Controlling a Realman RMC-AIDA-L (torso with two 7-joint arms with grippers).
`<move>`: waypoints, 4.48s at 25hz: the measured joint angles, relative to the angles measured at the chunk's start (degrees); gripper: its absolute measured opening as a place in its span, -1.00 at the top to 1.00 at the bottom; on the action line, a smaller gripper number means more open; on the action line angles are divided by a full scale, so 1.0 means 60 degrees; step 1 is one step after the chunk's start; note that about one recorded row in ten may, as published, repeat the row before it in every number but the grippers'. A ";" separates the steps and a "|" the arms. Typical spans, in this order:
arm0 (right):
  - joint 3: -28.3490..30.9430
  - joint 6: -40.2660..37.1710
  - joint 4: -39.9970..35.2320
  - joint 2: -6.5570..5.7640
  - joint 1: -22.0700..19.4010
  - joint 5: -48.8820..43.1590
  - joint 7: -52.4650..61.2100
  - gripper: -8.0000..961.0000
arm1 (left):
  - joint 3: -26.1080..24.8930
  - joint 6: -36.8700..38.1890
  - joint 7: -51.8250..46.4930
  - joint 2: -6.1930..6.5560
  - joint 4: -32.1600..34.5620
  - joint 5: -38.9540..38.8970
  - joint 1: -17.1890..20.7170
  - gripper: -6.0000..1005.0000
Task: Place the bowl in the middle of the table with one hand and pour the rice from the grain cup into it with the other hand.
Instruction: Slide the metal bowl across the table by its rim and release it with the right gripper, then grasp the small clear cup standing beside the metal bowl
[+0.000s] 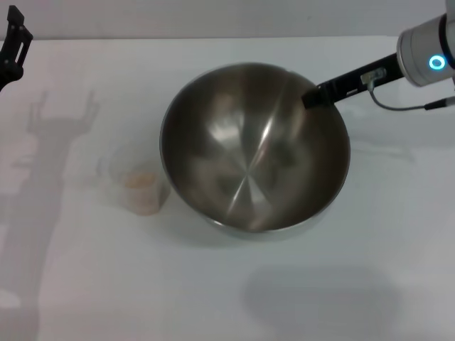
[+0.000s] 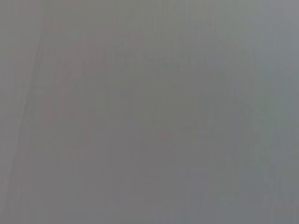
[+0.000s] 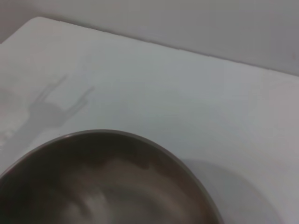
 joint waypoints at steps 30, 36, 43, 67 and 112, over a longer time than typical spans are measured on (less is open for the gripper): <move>-0.0077 -0.0341 0.1131 0.0024 0.0058 0.0260 -0.0237 0.79 | 0.0091 0.0099 0.0001 -0.0011 -0.0035 0.0016 0.0110 -0.72; -0.0092 -0.0296 0.1162 0.0024 0.0069 0.0263 -0.0229 0.77 | 0.0104 0.0140 0.0000 -0.0015 -0.0063 0.0014 0.0150 -0.72; -0.0101 -0.0284 0.1089 0.0024 0.0048 0.0251 -0.0225 0.72 | 0.0104 0.0159 0.0000 -0.0015 -0.0075 0.0015 0.0182 -0.72; -0.3066 -0.6101 -0.2841 0.0082 -0.1875 0.0089 -0.0992 0.13 | 0.0132 0.0989 -0.0109 -0.0048 -0.0134 0.0029 0.0825 -0.72; -1.0267 -2.6374 0.9057 -0.0002 -0.2070 0.0139 0.8821 0.13 | 0.4293 0.0881 0.0805 -0.0034 0.0127 0.0043 0.2835 -0.66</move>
